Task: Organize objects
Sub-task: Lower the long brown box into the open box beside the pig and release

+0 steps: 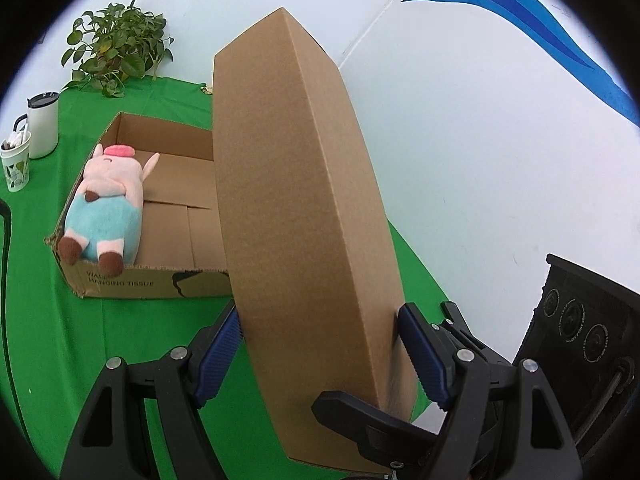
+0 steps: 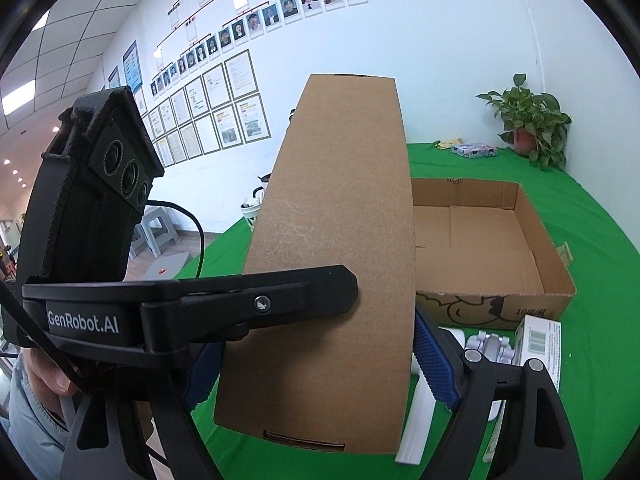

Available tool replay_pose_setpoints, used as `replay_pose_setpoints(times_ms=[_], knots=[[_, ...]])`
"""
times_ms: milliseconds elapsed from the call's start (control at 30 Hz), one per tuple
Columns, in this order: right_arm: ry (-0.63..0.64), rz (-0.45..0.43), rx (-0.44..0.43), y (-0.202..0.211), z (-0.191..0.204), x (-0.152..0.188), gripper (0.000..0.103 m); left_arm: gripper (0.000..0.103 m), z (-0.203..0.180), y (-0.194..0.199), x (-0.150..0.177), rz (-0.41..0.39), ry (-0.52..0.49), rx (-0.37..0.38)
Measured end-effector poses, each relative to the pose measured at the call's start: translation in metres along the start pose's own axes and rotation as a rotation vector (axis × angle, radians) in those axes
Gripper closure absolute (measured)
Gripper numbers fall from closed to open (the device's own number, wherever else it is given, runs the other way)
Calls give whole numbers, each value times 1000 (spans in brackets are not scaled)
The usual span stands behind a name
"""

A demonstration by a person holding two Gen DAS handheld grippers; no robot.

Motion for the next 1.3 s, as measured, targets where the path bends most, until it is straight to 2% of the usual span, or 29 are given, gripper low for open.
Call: replay_pose_setpoints(times_ms=[267,500,833,1033,1133,1300], knots=[[-15,-6,13,-26,-15,-31,22,26,3,-10,-38,-10,-32,-28],[-41,22,4,-68,-35,-53,22,26,16,-30,-68,9,-27,-43],[-109,98,-13,-142,-73,-56,22,26,54,-79,-100,83,17,-73],[-189,180,-53,-198,-101,-38,23,26,88,-119,-104,163,70,-120],[-223,177,-72,-212,-107,-38,22,25,100,-126,-109,158,136,-99],[-218,180,-70,-226,-112,-45,22,25,104,-129,-120,166,151,-104]])
Point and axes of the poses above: each gripper's, at about its wrist camera, not at the fingertips, and y roughly against the way its jaws point, z to its left, x to its underside, the point moved 8 cm from there along -y, roughly the way its jaws point, and after that the axes turned 12 degrees about y, right-handed, at the moved point
